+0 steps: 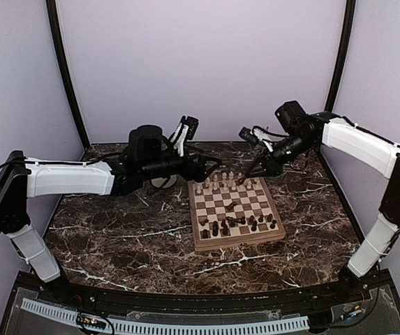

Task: Set up the chess pieces on the board
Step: Place the queen at d8.

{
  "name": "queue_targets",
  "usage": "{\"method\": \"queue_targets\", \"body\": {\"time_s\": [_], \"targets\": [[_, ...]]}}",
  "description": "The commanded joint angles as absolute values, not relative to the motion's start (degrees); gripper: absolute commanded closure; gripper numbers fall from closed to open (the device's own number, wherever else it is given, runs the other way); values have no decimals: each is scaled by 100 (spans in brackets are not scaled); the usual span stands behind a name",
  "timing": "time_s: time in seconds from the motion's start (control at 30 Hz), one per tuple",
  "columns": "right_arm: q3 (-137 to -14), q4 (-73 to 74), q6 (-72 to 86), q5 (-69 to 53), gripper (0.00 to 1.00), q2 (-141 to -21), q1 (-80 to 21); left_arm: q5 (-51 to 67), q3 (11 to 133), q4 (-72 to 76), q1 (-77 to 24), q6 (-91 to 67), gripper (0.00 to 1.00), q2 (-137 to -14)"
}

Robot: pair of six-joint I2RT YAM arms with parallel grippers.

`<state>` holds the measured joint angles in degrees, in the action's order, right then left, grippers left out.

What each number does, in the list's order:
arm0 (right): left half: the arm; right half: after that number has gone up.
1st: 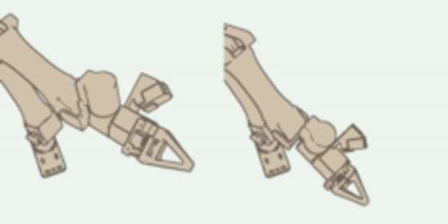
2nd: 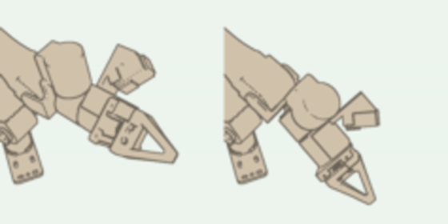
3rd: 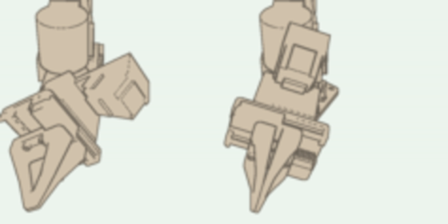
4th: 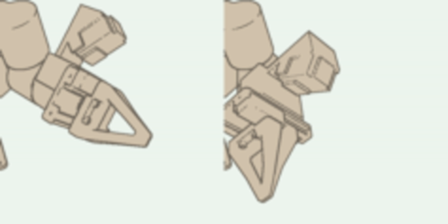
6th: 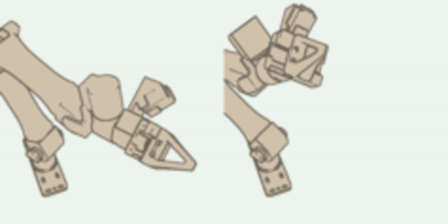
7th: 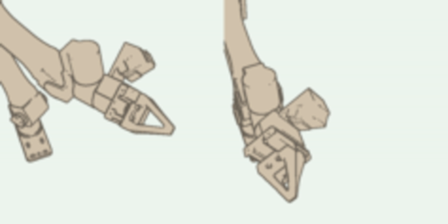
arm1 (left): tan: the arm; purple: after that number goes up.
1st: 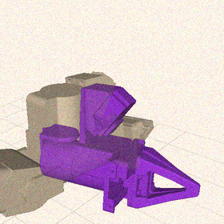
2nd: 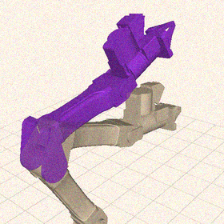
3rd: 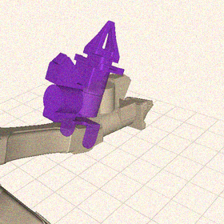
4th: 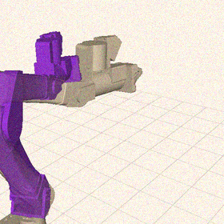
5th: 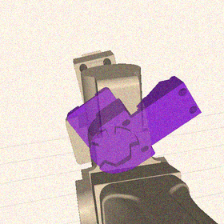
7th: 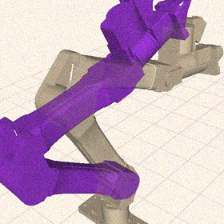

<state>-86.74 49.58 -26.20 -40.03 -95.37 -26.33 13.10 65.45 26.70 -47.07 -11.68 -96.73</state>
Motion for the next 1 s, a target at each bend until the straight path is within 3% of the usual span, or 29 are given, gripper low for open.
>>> {"method": "queue_targets", "body": {"time_s": [0.0, 0.1, 0.17, 0.27, 0.43, 0.97], "targets": [[-8163, 5151, -3408, -2463, 98, -9045, -3305, 316, 7231, 979, -4508, -747, 11, -9303], [-7891, 5174, -3570, -2078, 98, -8900, -3691, -110, 7455, 595, -4368, -465, 13, -9282], [-7765, 5257, -3690, -1866, 98, -8895, -3956, -428, 7469, 551, -4296, -289, 5, -9270], [-7490, 5184, -3727, -1397, 98, -8915, -4388, -643, 7378, 586, -4097, -408, 1, -9318], [-7222, 5003, -3657, -714, 98, -9097, -4773, -212, 7159, 636, -3848, -725, 1, -9331], [-7067, 4759, -3581, -187, 97, -9573, -4966, 246, 7031, 642, -3839, -744, 7, -9305]]}}
